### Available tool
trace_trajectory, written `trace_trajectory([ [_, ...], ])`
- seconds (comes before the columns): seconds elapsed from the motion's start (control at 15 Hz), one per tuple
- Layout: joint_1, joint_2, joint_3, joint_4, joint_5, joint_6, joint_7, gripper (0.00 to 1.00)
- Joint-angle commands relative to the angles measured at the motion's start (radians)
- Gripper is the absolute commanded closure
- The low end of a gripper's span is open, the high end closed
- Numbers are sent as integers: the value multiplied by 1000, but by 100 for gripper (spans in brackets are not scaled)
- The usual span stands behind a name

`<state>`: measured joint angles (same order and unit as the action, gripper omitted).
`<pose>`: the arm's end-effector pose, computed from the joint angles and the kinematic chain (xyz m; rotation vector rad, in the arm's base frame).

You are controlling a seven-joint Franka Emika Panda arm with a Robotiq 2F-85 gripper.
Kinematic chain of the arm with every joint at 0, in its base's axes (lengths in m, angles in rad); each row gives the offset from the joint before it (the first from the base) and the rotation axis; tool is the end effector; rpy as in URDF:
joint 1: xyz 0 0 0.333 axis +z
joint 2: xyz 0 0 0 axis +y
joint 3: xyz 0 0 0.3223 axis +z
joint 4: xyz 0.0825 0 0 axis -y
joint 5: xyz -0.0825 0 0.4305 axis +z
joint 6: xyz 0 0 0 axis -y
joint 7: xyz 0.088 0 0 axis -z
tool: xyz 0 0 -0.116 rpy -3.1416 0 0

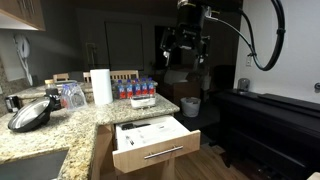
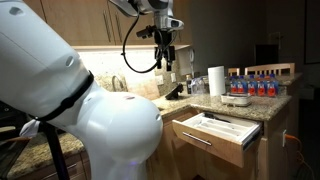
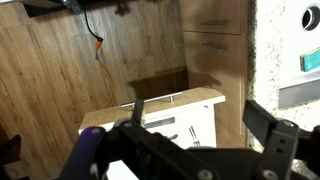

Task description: Push the drawer on the right closed

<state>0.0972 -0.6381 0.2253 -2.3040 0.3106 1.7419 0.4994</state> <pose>0.3776 0.1728 0.5669 -2.9307 0.3816 0.0077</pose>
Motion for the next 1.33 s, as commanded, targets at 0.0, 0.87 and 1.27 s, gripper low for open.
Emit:
trace_trajectory([
  [0.0, -10, 0, 7, 4, 4, -5, -4, 0],
  [0.87, -28, 79, 60, -150, -41, 53, 56, 0],
  [1.27, -32, 133, 163, -403, -41, 549, 297, 0],
])
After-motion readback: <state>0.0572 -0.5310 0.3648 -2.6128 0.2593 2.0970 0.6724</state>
